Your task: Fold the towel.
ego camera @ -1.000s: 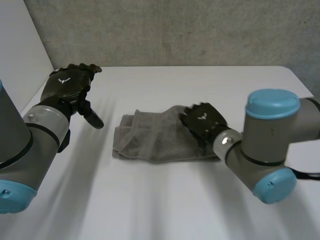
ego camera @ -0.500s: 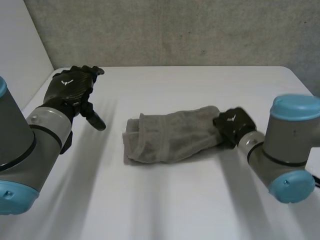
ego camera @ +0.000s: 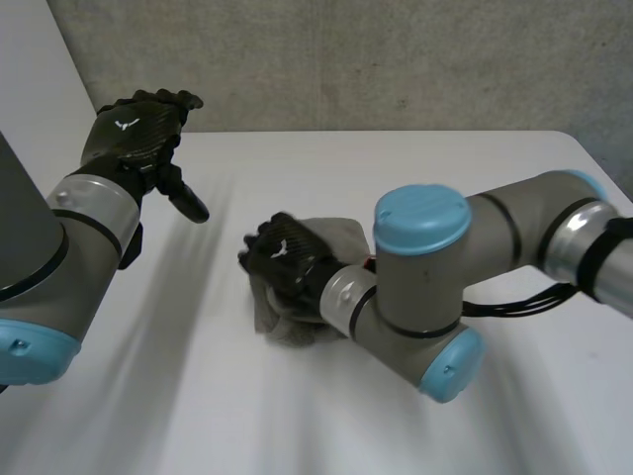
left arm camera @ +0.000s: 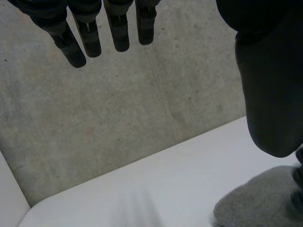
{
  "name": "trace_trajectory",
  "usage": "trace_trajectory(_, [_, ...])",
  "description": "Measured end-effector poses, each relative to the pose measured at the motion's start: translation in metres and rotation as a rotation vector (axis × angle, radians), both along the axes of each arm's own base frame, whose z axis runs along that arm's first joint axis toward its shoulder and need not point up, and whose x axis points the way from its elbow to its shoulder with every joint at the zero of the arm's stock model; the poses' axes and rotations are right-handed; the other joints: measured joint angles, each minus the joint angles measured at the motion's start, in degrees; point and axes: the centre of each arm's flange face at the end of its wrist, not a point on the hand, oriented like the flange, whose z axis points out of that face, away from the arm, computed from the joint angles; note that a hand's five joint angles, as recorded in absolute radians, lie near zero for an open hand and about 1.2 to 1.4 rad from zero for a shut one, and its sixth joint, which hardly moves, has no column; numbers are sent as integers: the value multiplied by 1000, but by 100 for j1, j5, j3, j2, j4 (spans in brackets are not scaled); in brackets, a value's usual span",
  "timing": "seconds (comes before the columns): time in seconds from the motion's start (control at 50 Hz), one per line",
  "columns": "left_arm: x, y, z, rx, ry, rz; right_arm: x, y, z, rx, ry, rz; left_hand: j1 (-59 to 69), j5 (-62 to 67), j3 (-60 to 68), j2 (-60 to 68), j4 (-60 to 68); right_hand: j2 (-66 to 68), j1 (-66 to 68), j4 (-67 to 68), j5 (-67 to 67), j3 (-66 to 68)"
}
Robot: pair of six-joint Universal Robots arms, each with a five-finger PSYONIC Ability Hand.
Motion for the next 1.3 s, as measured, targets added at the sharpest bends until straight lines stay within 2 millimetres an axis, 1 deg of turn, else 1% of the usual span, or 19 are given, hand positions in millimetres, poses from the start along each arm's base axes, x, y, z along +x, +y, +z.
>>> trace_trajectory(0.02, [-1,-1,-1,2,0,-2,-4,-3,4,35,-21,-33,0,0,0,0,0,-1146,-1030,-1121,-1149,-1128])
trace_trajectory(0.06, [-4,-4,-4,7,-2,-7,-15,-10,15,115,-83,-115,0,0,0,0,0,-1766,-1671,-1942,-1900,-1999])
trace_trajectory(0.18, [-25,-10,-22,43,-19,-50,-48,-32,40,302,-252,-305,0,0,0,0,0,-1818,-1872,-2001,-1902,-2087])
trace_trajectory(0.3, [-54,-12,-53,99,-52,-112,-72,-54,41,384,-322,-418,0,0,0,0,0,-1821,-1872,-2001,-1902,-2087])
trace_trajectory(0.38, [-73,-15,-85,154,-86,-149,-79,-69,25,415,-309,-461,0,0,0,0,0,-1822,-1876,-2001,-1902,-2087])
trace_trajectory(0.42, [-81,-15,-105,192,-111,-168,-80,-78,10,432,-287,-478,0,5,0,0,0,-1822,-1877,-2001,-1902,-2087])
trace_trajectory(0.52, [-89,-13,-144,290,-174,-187,-76,-90,-20,466,-223,-495,0,9,3,0,0,-1821,-1893,-2001,-1902,-2087])
trace_trajectory(0.56, [-89,-11,-155,325,-194,-189,-75,-92,-31,478,-191,-499,0,16,8,1,0,-1822,-1894,-2001,-1902,-2087])
trace_trajectory(0.64, [-87,-9,-158,353,-208,-187,-74,-92,-41,495,-150,-500,0,16,9,1,0,-1821,-1894,-2001,-1902,-2087])
trace_trajectory(0.72, [-84,-7,-142,336,-192,-181,-74,-90,-40,501,-139,-498,0,14,5,0,0,-1821,-1905,-2001,-1902,-2087])
trace_trajectory(0.76, [-83,-7,-127,308,-173,-178,-74,-89,-28,489,-159,-495,0,11,0,0,0,-1821,-1905,-2001,-1902,-2087])
trace_trajectory(0.8, [-81,-6,-111,280,-155,-175,-76,-86,-8,470,-196,-492,0,7,0,0,0,-1822,-1905,-2001,-1902,-2087])
trace_trajectory(0.84, [-78,-5,-85,229,-121,-168,-81,-83,21,440,-253,-491,0,3,0,0,0,-1822,-1907,-2001,-1902,-2087])
trace_trajectory(0.88, [-75,-4,-70,198,-101,-163,-84,-80,39,419,-292,-493,0,2,0,0,0,-1822,-1905,-2001,-1902,-2087])
trace_trajectory(0.94, [-63,-2,-29,114,-49,-140,-100,-78,86,349,-402,-528,0,3,0,0,0,-1822,-1905,-2001,-1902,-2087])
trace_trajectory(1.06, [-31,0,34,-16,27,-59,-136,-79,145,207,-557,-670,0,3,0,0,0,-1822,-1905,-2001,-1902,-2087])
trace_trajectory(1.1, [-20,1,49,-43,45,-23,-145,-80,156,170,-584,-719,0,3,0,0,0,-1822,-1906,-2001,-1902,-2087])
trace_trajectory(1.18, [-7,2,67,-65,67,26,-157,-83,164,123,-594,-783,0,3,0,0,0,-1822,-1906,-2001,-1902,-2087])
trace_trajectory(1.3, [-1,3,73,-50,67,48,-162,-87,162,103,-572,-811,0,3,0,0,0,-1822,-1906,-2001,-1902,-2087])
